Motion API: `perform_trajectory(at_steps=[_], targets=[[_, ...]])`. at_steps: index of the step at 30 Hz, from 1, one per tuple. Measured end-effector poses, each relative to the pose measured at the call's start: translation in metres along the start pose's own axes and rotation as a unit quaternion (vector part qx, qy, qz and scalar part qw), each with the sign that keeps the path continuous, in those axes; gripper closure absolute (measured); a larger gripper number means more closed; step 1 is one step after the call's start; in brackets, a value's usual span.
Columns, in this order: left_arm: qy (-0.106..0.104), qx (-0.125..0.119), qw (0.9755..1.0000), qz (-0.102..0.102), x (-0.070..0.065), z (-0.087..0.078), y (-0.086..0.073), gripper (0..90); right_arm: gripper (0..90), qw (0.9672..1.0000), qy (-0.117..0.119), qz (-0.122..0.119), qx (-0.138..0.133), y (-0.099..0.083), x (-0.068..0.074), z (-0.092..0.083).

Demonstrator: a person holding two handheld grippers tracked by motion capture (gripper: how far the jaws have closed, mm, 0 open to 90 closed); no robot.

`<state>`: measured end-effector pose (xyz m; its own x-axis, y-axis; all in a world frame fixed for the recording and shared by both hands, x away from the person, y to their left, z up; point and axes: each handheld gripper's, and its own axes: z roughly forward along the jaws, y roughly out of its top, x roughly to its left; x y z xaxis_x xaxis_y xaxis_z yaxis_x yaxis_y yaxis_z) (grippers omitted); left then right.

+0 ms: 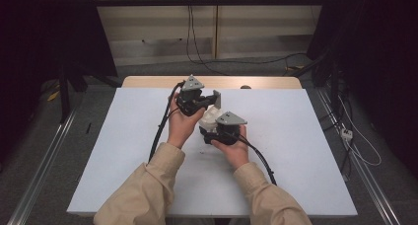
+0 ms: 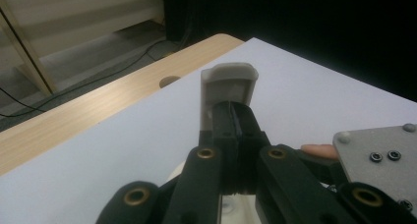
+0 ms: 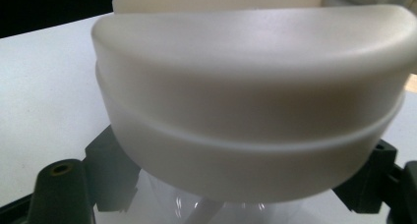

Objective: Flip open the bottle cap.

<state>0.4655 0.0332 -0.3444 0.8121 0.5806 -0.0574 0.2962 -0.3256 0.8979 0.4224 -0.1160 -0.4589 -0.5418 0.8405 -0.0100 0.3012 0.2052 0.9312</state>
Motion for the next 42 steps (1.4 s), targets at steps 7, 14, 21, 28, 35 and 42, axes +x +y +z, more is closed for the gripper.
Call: perform_trajectory(at_steps=[7, 14, 21, 28, 35, 42], targets=[[0.002, 0.002, 1.0, 0.001, 0.001, 0.003, 0.001, 90.0, 18.7, 1.0, 0.0, 0.0, 0.0, 0.0, 0.0, 0.0], [0.003, 0.0, 1.0, 0.001, 0.001, 0.006, 0.001, 90.0, 18.7, 1.0, 0.0, 0.0, 0.001, 0.0, 0.0, 0.0], [0.003, 0.001, 1.0, -0.002, 0.002, 0.01, 0.002, 90.0, 18.7, 1.0, 0.0, 0.0, 0.001, 0.0, 0.0, 0.0], [0.004, 0.006, 1.0, 0.003, 0.002, 0.014, 0.003, 90.0, 18.7, 1.0, 0.001, 0.001, 0.001, 0.0, 0.0, 0.0], [0.004, 0.006, 1.0, 0.002, 0.003, 0.018, 0.004, 90.0, 18.7, 1.0, 0.001, 0.0, 0.002, 0.0, -0.001, 0.0], [0.005, 0.009, 0.9999, 0.001, 0.003, 0.023, 0.005, 90.0, 18.7, 1.0, 0.002, 0.0, 0.002, 0.0, -0.001, 0.0]])
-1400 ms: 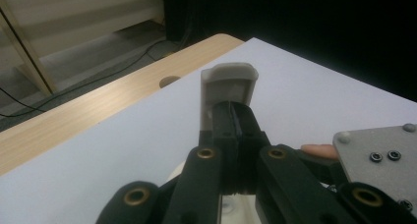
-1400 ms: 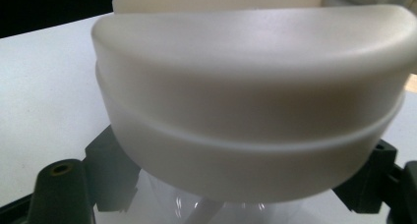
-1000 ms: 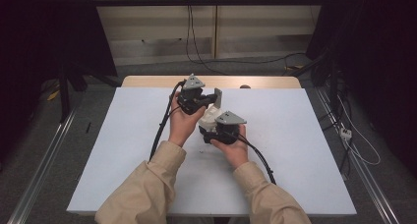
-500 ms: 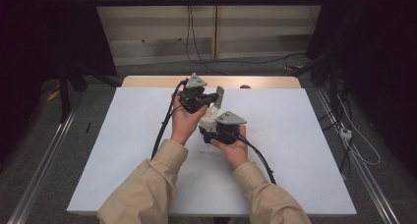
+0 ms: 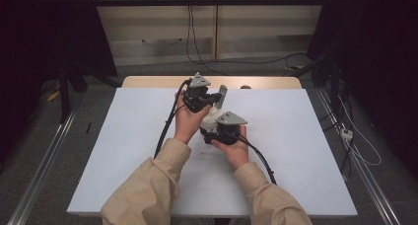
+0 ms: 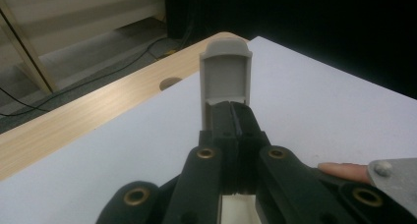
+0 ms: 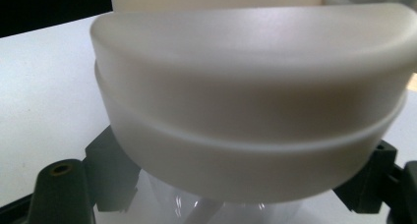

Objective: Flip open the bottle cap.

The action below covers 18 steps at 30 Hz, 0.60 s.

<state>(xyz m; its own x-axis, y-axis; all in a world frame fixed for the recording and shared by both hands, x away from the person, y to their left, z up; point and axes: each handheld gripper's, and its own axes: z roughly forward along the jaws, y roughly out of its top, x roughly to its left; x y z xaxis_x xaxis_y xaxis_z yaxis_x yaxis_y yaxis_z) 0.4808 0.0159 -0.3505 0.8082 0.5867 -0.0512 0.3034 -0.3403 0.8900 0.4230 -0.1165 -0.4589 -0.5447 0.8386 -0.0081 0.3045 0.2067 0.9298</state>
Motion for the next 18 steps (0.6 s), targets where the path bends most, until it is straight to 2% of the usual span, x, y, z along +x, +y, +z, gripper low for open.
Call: perform_trajectory(at_steps=[3, 6, 13, 18], targets=[[-0.001, -0.002, 1.0, -0.001, 0.0, 0.0025, -0.0001, 90.0, 18.7, 1.0, 0.001, 0.0, 0.0, -0.0001, -0.0001, 0.0], [-0.001, 0.007, 1.0, 0.002, 0.0005, 0.0049, -0.0007, 90.0, 18.7, 1.0, 0.001, 0.0, 0.0, -0.0002, -0.0002, 0.0], [-0.002, 0.005, 1.0, -0.003, 0.0, 0.0088, -0.0009, 90.0, 18.7, 1.0, 0.002, 0.001, 0.0, -0.0001, -0.0007, 0.0], [0.001, 0.008, 1.0, 0.003, -0.0004, 0.0094, 0.0005, 90.0, 18.7, 1.0, 0.003, 0.002, 0.0, -0.0003, -0.0008, 0.0001]])
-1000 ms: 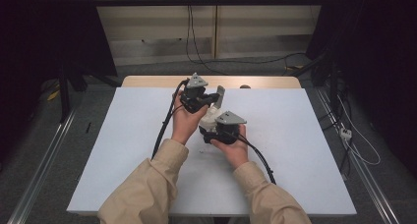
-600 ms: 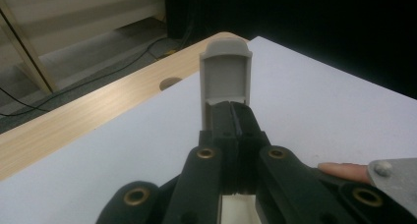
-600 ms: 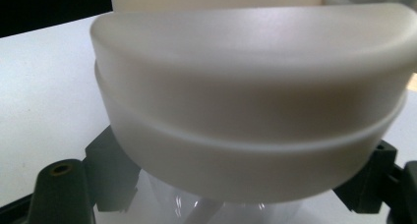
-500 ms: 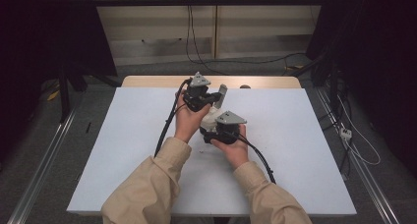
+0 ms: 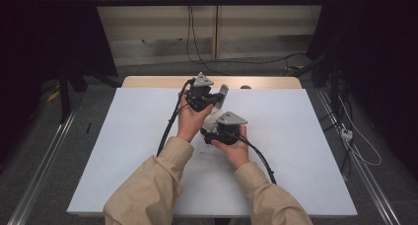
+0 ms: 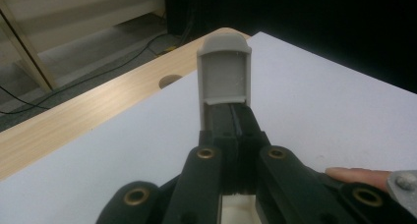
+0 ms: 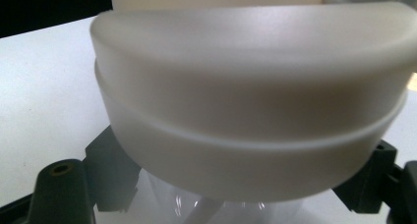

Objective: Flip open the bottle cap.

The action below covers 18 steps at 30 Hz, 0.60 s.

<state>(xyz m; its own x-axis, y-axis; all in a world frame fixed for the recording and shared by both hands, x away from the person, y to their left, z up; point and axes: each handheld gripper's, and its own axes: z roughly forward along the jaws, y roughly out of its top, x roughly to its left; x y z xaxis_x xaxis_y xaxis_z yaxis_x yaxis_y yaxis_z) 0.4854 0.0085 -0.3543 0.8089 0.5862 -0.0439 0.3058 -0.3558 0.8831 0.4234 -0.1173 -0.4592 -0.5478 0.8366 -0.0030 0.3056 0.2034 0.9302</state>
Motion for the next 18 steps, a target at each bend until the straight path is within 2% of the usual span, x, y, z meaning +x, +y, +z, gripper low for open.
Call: perform_trajectory(at_steps=[18], targets=[[0.001, 0.003, 1.0, 0.004, -0.0007, 0.0056, -0.0003, 90.0, 18.7, 1.0, 0.001, -0.004, 0.0, -0.0002, -0.0001, 0.0001]])
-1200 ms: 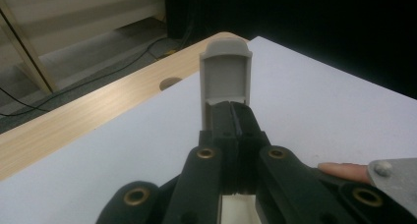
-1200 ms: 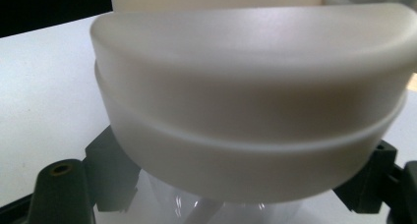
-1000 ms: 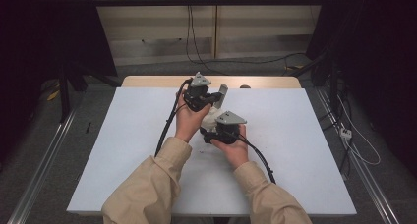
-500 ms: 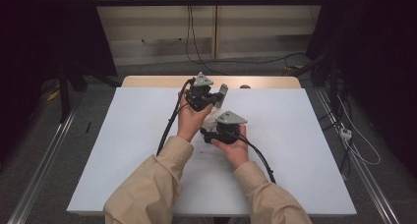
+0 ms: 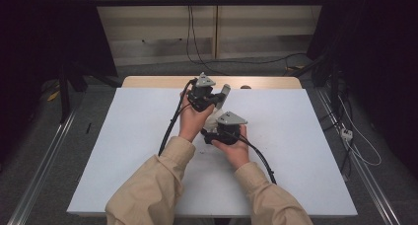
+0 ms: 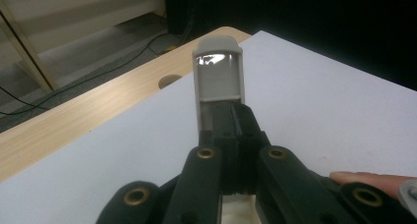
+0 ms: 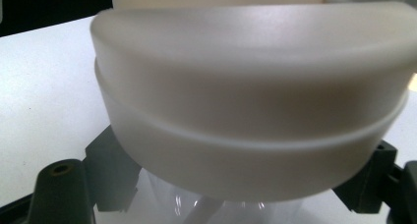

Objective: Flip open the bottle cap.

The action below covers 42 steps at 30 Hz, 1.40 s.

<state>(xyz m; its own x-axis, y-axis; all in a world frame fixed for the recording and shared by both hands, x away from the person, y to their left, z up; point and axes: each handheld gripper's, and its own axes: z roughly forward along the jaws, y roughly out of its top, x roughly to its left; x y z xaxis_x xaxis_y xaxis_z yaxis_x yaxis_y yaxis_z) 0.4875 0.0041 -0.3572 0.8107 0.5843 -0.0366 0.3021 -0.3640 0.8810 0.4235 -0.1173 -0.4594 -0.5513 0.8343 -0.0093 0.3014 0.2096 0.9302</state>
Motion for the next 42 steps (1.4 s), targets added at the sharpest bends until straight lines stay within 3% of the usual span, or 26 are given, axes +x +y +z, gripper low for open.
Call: perform_trajectory(at_steps=[42], targets=[[-0.002, 0.001, 1.0, -0.003, 0.0007, 0.0067, -0.0011, 90.0, 18.4, 1.0, -0.003, -0.008, 0.004, -0.0008, 0.0007, 0.0003]])
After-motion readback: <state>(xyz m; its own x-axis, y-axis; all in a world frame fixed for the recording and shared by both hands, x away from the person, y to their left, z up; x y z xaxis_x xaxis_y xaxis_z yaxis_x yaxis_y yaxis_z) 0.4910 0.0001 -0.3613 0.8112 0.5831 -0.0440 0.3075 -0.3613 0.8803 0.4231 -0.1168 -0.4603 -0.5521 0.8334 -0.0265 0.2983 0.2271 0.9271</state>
